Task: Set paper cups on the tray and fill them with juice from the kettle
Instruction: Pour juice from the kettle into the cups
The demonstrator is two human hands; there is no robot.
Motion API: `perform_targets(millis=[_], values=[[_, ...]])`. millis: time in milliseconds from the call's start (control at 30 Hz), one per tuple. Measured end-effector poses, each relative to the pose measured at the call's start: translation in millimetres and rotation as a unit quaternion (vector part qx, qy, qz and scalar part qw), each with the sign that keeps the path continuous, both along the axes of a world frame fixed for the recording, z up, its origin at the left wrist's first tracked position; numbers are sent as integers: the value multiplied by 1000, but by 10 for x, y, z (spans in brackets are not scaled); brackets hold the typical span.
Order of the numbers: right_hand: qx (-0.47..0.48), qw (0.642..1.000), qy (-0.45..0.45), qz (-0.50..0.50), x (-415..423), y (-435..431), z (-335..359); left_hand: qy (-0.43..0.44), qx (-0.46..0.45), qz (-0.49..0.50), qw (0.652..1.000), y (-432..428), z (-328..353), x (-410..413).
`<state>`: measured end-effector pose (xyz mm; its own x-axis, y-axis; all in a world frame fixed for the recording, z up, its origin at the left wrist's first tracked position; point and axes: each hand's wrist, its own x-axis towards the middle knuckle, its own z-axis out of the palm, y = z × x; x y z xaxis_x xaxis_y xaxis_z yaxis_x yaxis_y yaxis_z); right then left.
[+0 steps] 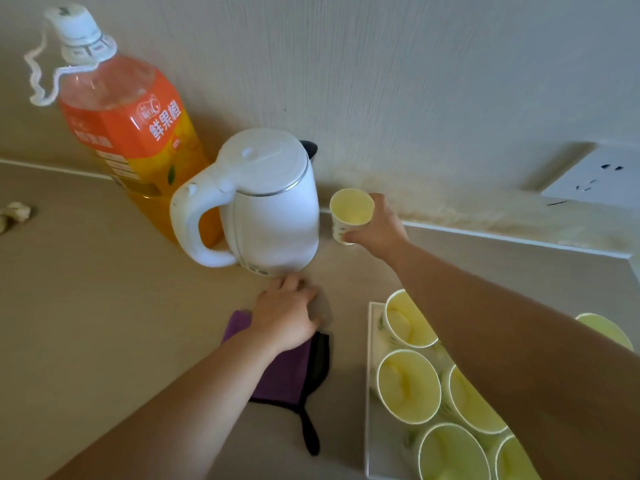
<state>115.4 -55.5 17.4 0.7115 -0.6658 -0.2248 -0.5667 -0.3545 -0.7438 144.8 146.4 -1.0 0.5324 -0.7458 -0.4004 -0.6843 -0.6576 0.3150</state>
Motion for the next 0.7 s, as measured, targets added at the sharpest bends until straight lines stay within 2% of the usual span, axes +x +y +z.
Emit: perform_targets(millis=[200, 400, 467, 567, 633, 700], values=[[-11, 1000, 5, 5, 4, 13, -21, -11, 37, -28, 999, -33, 31, 3], [3, 1000, 18, 8, -124, -2, 41, 11, 24, -24, 999, -14, 38, 24], [8, 999, 29, 11, -192, -18, 114, 72, -25, 16, 997, 26, 82, 19], [-7, 1000, 8, -6, -298, -5, 277, 132, -162, 123, 970, 190, 235, 9], [-49, 998, -32, -16, -340, 51, 411, 89, -288, 197, 933, 351, 402, -9], [-56, 995, -78, -13, -326, 153, 565, 2, -400, 272, 875, 504, 611, -2]])
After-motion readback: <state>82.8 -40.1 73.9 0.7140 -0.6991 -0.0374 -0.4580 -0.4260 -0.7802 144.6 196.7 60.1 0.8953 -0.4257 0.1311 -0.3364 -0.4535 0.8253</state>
